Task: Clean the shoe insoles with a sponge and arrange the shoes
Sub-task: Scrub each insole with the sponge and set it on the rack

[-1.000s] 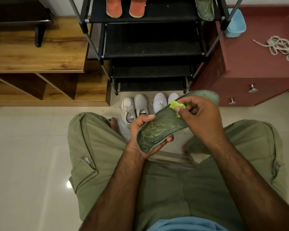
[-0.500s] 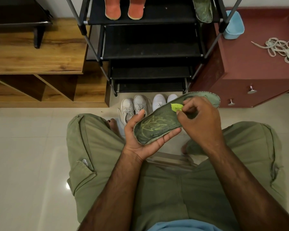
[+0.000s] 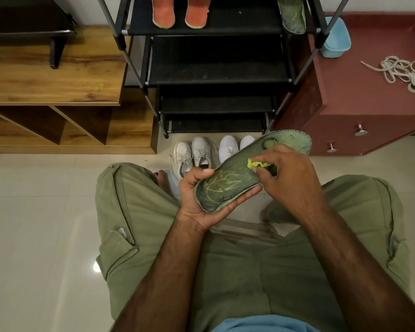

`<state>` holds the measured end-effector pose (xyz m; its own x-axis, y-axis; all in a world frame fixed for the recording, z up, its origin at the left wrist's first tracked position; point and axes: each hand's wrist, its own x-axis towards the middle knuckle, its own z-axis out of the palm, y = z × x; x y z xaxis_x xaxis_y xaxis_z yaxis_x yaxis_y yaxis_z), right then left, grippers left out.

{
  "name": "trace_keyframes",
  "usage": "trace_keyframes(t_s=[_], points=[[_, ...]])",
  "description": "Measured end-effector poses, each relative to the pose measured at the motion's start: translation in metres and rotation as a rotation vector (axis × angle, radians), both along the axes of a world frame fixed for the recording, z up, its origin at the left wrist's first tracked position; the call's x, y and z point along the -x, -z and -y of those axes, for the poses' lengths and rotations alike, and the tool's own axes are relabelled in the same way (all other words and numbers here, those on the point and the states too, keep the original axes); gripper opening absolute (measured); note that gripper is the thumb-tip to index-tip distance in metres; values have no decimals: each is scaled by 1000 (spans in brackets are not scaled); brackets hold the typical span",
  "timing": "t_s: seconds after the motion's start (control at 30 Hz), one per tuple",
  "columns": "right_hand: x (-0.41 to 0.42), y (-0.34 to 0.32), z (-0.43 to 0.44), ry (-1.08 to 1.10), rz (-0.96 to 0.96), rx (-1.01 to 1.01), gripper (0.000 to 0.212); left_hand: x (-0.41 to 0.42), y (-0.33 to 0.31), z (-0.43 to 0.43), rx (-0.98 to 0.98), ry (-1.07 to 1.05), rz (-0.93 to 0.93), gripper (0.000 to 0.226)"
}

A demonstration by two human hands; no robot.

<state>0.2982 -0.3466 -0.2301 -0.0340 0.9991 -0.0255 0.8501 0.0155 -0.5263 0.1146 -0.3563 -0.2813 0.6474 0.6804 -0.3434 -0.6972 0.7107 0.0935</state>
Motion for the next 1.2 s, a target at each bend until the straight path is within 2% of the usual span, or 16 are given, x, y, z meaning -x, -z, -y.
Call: trace_keyframes(t_s=[0.2,0.37,0.53,0.7,0.83,1.0,1.13,1.2], points=[[3,2,-4,199,-101,-39,19,-1,2,-2,16,-17,39,93],[21,3,6,35,-177,36,18,1,8,-3,-41,17,-44,72],[6,4,-11,184,-138,-41,15,0,4,-3,27,-56,35,89],[23,8,2,-13,-177,36,16,0,8,-4,-28,-31,-48,74],[13,12,-8,167,-194,-35,13,-1,4,-4,7,-69,6,81],[21,14,1,6,-203,58,14,0,9,-4,-21,-56,-66,73],[15,13,-7,198,-176,-2,13,-1,6,-5,15,-66,21,74],[20,14,-5,151,-180,-6,14,0,8,-4,7,-59,3,68]])
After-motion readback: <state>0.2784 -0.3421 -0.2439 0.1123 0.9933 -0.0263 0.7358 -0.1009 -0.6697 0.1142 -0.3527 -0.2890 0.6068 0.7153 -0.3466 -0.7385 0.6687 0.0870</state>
